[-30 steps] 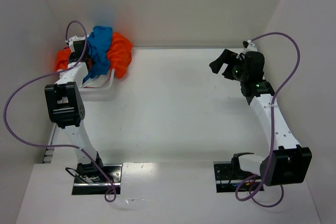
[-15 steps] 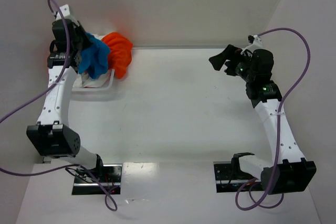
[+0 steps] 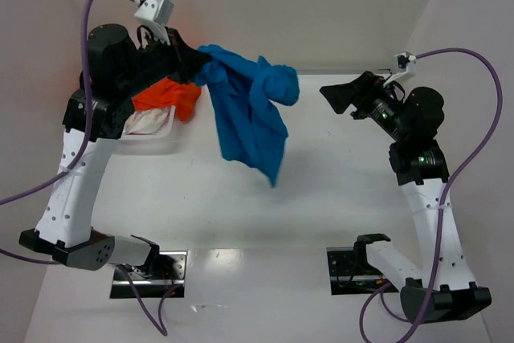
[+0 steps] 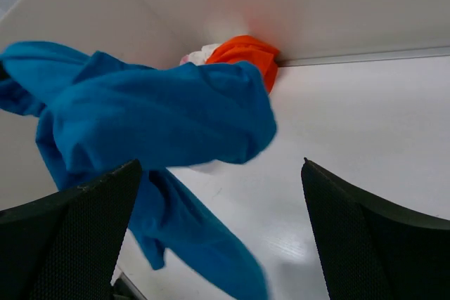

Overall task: Fold and stack the t-shirts
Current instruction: Move the tshirt to the center of the board

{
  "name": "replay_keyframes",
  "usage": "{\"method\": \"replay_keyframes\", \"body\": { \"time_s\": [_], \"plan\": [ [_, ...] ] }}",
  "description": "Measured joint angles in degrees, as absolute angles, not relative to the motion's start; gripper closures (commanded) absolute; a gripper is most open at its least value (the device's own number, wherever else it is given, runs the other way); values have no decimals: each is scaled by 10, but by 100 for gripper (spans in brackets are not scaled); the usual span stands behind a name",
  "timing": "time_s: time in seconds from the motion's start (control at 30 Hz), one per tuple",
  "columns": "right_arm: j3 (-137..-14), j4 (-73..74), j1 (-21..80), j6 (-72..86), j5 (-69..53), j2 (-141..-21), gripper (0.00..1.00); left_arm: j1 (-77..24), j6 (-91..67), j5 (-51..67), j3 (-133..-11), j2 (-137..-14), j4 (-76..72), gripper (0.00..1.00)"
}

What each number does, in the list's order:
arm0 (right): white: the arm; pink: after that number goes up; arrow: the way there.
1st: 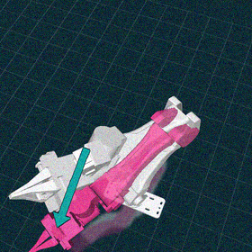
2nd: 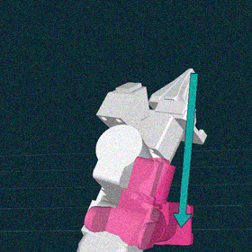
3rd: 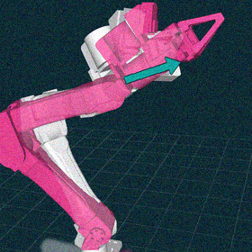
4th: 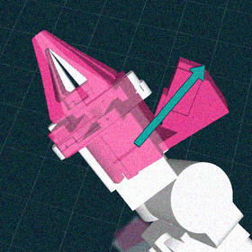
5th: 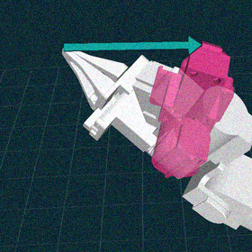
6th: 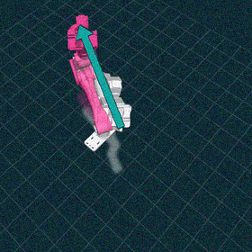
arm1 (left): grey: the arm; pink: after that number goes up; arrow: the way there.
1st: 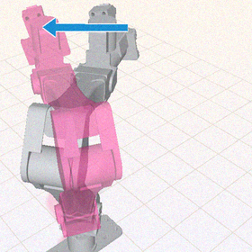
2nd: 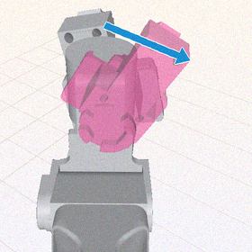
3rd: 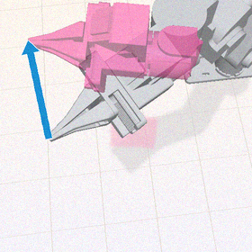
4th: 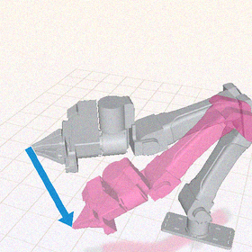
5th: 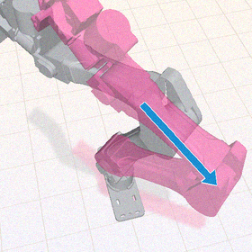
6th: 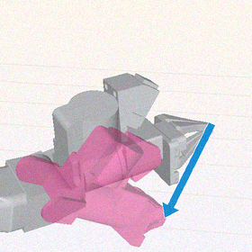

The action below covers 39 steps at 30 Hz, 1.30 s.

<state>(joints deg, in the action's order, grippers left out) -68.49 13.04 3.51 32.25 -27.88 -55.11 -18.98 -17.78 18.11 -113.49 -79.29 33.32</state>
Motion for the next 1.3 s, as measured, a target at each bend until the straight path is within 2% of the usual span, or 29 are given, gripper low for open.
{"method": "replay_keyframes", "body": {
  "time_s": [0.2, 0.3, 0.53, 0.9, 1.3],
  "plan": [
    [-638, 116, 35, 341, -313, -508, 0, -189, -166, 185, -979, -759, 330, 100],
    [-598, 88, 39, 356, -343, -503, 0, -190, -166, 198, -940, -764, 339, 100],
    [-533, 47, 108, 397, -346, -513, 0, -189, -166, 234, -965, -779, 335, 100],
    [-529, -26, 333, 401, -212, -609, 0, -194, -166, 294, -1077, -820, 320, 100],
    [-553, -64, 347, 380, -32, -639, 0, -197, -166, 341, -1083, -782, 331, 99]
  ]
}}
